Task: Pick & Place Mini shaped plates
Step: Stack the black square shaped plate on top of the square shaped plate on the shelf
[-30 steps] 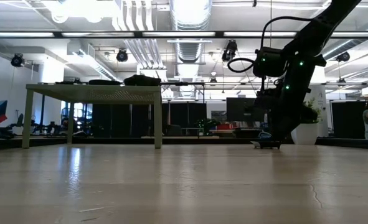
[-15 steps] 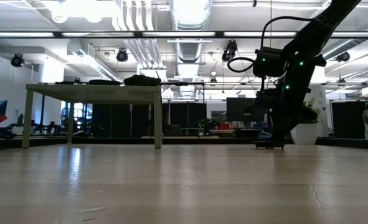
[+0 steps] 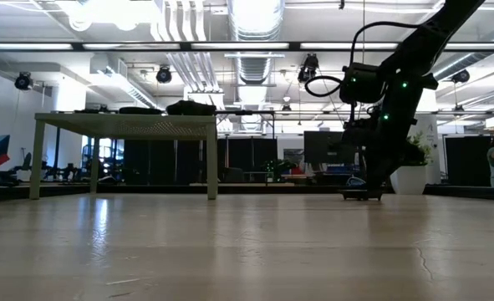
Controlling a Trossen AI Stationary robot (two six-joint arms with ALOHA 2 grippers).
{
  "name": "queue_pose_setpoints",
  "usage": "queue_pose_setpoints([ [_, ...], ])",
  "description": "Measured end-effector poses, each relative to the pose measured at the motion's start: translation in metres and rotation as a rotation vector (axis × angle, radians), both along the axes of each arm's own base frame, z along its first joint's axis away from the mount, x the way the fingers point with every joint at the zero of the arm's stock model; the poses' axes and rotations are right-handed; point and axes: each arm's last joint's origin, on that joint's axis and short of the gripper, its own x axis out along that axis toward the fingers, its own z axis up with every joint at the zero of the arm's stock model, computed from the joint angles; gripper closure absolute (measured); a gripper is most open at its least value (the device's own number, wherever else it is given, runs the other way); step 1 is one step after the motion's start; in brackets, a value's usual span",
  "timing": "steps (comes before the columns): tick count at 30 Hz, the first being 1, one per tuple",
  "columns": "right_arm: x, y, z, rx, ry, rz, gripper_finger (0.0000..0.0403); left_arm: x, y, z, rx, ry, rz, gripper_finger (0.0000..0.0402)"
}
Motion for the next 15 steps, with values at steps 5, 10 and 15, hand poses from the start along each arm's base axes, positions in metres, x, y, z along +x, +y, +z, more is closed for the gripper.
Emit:
queue_pose_setpoints([
  [5,0.0014,-0.0007,0.0005,-0.013,-0.013,0.011,0.0394,0.0,0.0,0.0,0.0,0.0,0.0,0.0344],
  [10,0.0021,-0.0012,0.0009,-0.019,-0.02,0.017,0.0394,-0.0001,0.0,0.0,0.0,0.0,0.0,0.0344],
  [15,0.0021,-0.0012,0.0009,-0.02,-0.02,0.017,0.0372,-0.0001,0.0,0.0,0.0,0.0,0.0,0.0344],
])
